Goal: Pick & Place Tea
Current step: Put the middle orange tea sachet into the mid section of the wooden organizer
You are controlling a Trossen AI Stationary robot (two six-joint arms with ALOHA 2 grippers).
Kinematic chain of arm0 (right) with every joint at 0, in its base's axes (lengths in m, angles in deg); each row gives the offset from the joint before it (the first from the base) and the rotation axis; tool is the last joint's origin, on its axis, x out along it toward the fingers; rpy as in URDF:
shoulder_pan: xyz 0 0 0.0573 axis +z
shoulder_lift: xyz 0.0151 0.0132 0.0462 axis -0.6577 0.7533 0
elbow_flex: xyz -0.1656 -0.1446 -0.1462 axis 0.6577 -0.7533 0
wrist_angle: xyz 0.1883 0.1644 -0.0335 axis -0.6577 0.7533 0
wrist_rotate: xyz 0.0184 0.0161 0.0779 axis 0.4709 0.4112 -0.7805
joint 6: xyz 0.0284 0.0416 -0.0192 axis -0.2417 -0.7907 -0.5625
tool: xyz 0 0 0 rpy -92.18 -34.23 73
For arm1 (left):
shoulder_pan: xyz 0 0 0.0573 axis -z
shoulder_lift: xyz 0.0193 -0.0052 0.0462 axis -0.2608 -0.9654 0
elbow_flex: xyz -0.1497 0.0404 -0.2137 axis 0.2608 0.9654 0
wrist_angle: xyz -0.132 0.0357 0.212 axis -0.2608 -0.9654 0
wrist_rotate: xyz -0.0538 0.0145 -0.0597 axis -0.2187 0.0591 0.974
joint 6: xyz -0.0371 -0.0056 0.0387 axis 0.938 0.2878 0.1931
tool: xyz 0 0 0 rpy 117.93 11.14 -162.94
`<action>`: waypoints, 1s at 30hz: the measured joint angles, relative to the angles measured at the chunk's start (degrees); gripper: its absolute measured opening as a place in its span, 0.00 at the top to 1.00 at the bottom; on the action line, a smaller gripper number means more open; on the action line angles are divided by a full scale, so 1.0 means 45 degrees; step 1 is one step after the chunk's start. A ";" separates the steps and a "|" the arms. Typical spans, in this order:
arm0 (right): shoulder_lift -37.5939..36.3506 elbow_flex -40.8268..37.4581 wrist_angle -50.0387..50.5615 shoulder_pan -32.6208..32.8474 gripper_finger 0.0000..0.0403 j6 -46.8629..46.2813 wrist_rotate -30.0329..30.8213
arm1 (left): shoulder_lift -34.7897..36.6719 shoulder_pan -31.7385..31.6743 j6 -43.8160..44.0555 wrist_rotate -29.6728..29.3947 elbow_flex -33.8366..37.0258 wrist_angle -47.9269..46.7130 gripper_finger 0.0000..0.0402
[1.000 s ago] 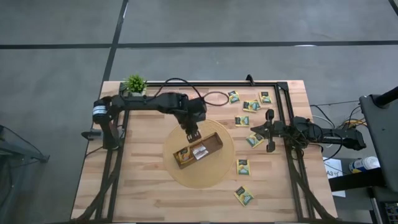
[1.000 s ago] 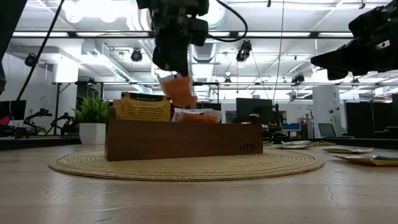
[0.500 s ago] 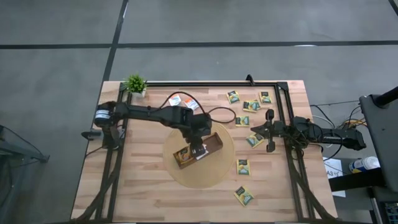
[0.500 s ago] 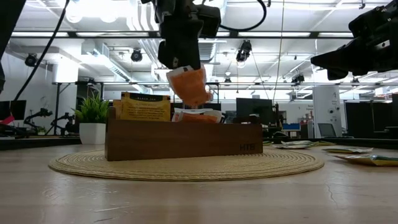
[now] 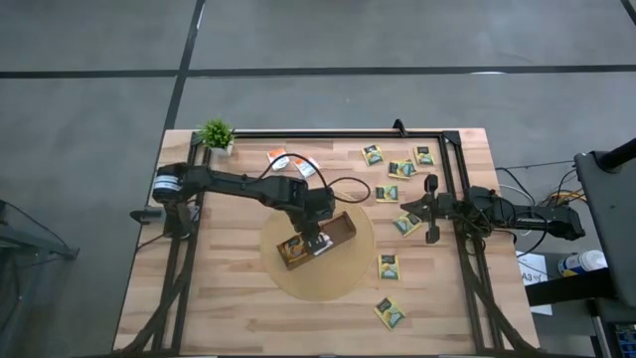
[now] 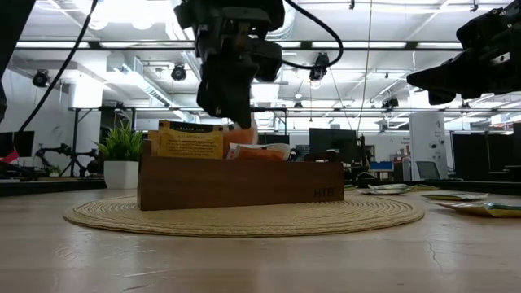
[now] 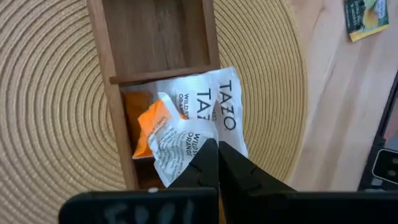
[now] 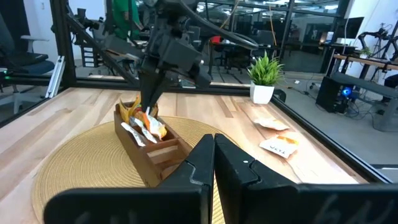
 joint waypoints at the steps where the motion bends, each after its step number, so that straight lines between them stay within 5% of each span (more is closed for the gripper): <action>1: 0.0000 -0.0004 0.0001 0.0001 0.98 0.0000 -0.0004 | 0.0000 -0.0004 0.0014 0.0004 0.0118 0.0202 1.00; 8: 0.0000 -0.0003 0.0004 0.0000 0.98 0.0000 0.0000 | 0.0000 -0.0126 0.0238 -0.0153 0.0574 0.1524 1.00; 14: 0.0000 -0.0005 0.0000 0.0000 0.98 0.0000 0.0000 | 0.0000 -0.0284 0.0126 -0.1130 0.0541 0.1498 1.00; 30: 0.0005 -0.0005 0.0004 0.0000 0.98 0.0000 -0.0004 | -0.0029 -0.0369 -0.1081 -0.1173 0.0517 0.0783 0.98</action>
